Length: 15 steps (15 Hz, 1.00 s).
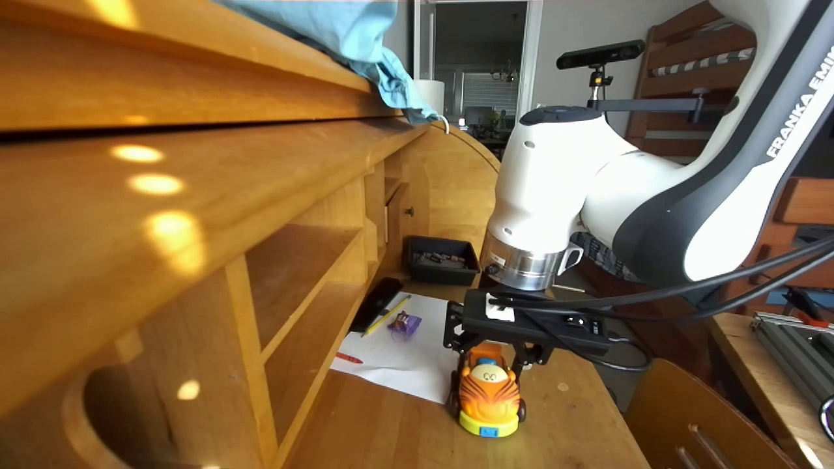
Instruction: Move the toy car on the desk
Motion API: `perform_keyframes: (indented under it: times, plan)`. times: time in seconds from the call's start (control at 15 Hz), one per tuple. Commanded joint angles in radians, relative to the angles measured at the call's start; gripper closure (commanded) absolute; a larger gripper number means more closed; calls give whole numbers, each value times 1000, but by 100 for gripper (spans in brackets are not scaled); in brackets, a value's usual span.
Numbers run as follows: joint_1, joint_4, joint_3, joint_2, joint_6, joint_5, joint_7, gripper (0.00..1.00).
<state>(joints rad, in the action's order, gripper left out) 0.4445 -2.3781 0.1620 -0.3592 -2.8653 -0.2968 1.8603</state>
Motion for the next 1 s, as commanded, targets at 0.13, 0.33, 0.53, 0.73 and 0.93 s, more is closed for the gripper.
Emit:
perform_keyframes:
  times: [0.13,0.33,0.53,0.73,0.93]
  plan:
    - [-9,1,-6,0,-4,2,-15,23]
    - [-9,1,-6,0,-4,2,-15,23]
    - [-9,1,-6,0,-4,2,-15,23]
    - [-9,1,-6,0,-4,2,-15,48]
    - [-20,2,-5,-7,-8,7,-22,48]
